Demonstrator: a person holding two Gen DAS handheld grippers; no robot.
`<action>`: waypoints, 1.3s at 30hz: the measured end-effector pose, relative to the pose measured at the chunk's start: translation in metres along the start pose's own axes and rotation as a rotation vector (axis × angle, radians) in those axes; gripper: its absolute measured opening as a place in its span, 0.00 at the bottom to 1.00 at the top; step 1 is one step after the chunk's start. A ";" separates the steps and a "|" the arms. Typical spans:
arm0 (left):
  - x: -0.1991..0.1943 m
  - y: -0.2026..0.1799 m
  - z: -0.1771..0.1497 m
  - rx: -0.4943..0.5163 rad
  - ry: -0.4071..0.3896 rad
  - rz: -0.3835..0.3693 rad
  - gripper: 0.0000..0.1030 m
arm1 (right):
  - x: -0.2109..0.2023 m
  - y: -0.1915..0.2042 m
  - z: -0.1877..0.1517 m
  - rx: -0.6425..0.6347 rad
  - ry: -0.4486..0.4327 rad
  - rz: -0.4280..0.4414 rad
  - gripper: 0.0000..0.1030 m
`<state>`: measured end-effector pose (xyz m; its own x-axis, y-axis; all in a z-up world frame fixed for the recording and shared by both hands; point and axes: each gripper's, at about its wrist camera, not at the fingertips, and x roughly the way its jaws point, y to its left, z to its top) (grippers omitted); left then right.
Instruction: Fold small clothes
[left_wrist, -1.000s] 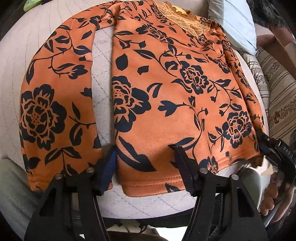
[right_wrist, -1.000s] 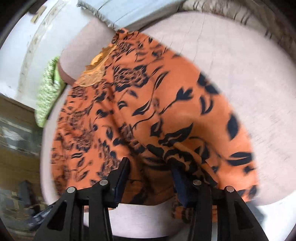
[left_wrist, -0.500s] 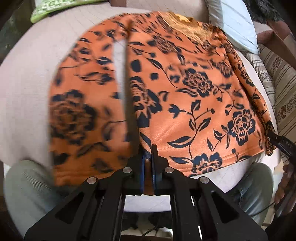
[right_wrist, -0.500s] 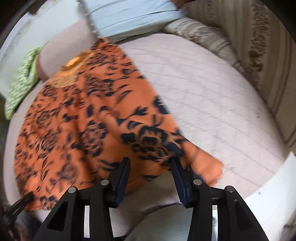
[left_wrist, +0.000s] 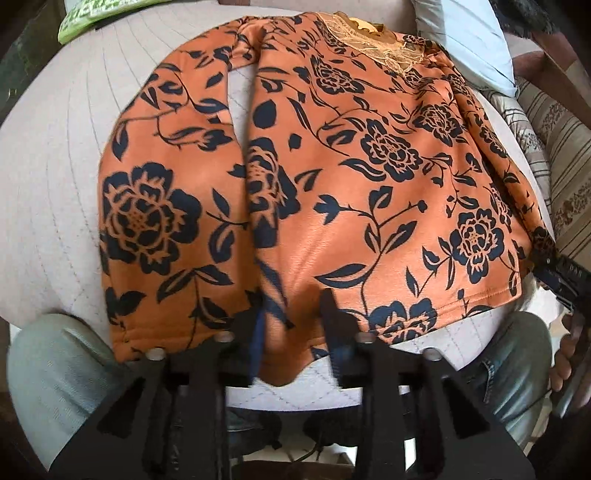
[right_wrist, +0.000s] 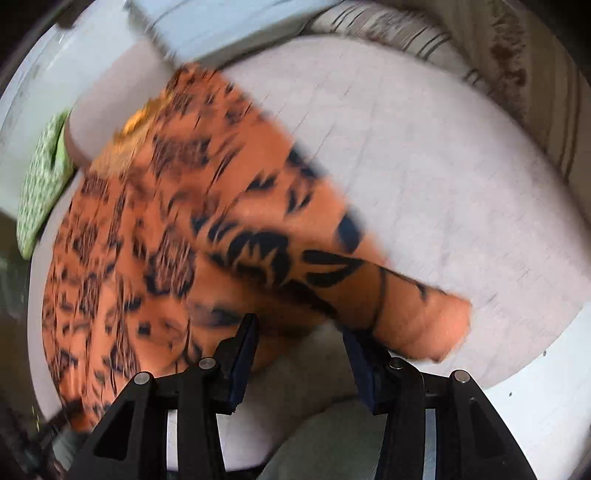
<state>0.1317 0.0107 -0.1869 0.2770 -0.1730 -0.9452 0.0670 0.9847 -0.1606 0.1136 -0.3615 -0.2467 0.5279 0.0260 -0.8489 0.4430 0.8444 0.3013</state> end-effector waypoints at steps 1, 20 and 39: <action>0.003 0.000 0.000 -0.011 0.001 -0.009 0.37 | 0.002 -0.003 0.006 0.007 -0.002 0.011 0.46; -0.085 0.052 -0.006 -0.051 -0.158 0.033 0.04 | -0.042 0.023 -0.031 -0.102 -0.023 0.103 0.04; -0.113 -0.007 -0.035 0.033 -0.232 0.055 0.50 | -0.109 0.053 -0.079 -0.217 0.006 0.252 0.39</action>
<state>0.0667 0.0237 -0.0887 0.4940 -0.1224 -0.8608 0.0756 0.9923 -0.0977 0.0220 -0.2773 -0.1724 0.5965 0.2509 -0.7624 0.1341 0.9054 0.4029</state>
